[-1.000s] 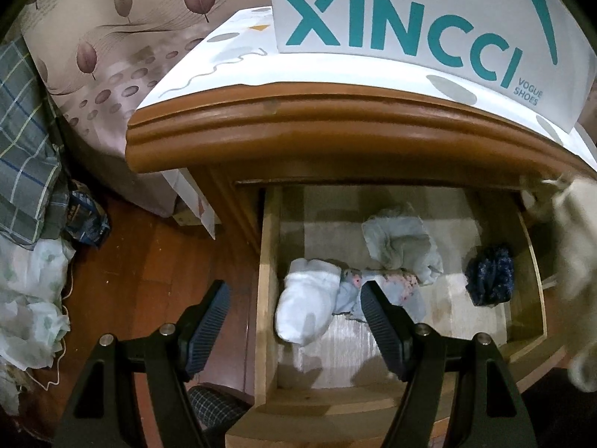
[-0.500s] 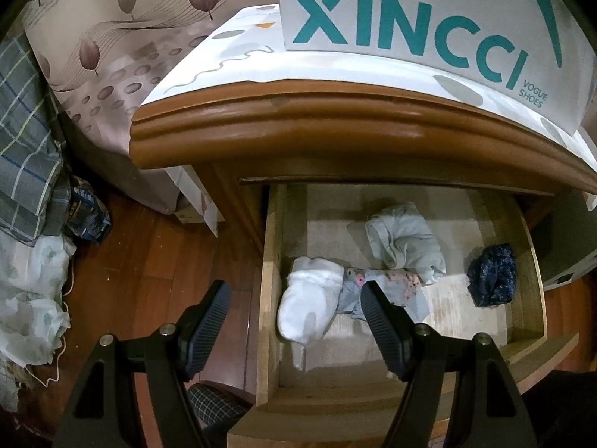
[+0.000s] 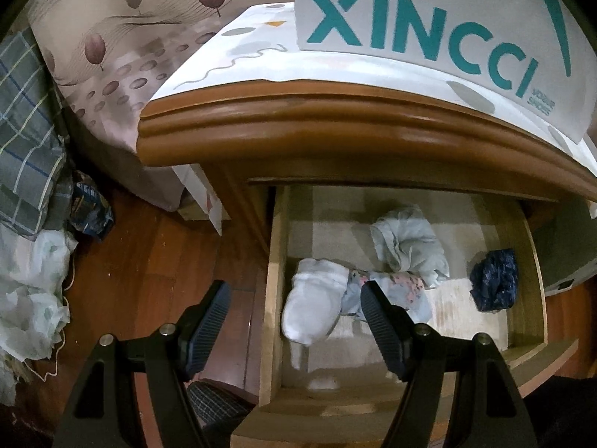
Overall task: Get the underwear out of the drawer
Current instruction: 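Open the right tool over the white box to release the cream bra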
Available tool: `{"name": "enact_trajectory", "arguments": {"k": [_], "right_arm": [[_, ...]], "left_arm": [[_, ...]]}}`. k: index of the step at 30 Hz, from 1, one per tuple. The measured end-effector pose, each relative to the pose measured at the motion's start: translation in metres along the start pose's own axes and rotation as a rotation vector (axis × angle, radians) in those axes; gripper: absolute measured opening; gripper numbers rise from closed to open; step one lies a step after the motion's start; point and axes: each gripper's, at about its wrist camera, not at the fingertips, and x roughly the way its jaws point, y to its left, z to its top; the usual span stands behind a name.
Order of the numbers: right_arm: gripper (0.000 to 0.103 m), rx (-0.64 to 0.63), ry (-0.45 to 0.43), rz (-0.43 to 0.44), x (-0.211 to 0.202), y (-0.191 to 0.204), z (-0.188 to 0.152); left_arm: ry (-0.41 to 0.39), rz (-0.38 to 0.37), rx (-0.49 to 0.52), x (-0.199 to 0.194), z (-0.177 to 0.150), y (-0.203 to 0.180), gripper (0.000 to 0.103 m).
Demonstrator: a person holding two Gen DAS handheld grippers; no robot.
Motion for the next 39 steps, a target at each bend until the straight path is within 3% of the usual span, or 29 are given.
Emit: {"name": "enact_trajectory", "arguments": {"k": [7, 14, 17, 19, 24, 33, 39], "right_arm": [[0.036, 0.012, 0.083, -0.056, 0.07, -0.005, 0.023], [0.04, 0.046, 0.183, -0.043, 0.124, -0.01, 0.007], [0.047, 0.041, 0.192, -0.053, 0.133, -0.007, 0.002], [0.058, 0.05, 0.194, -0.047, 0.133, -0.008, 0.001], [0.066, 0.054, 0.182, -0.039, 0.124, -0.008, 0.003], [0.067, 0.024, 0.124, 0.006, 0.065, -0.005, -0.012], [0.067, -0.043, 0.144, 0.053, 0.029, 0.001, -0.061]], "left_arm": [[-0.002, -0.005, -0.032, 0.0, 0.002, 0.007, 0.074], [0.009, -0.01, -0.043, 0.002, 0.003, 0.007, 0.074], [0.014, -0.009, -0.039, 0.003, 0.003, 0.006, 0.074], [0.019, -0.006, -0.034, 0.004, 0.003, 0.005, 0.074], [0.023, 0.003, -0.031, 0.007, 0.003, 0.004, 0.074], [0.041, 0.014, -0.031, 0.012, 0.001, 0.006, 0.074], [0.056, 0.031, -0.037, 0.014, 0.0, 0.01, 0.074]]}}
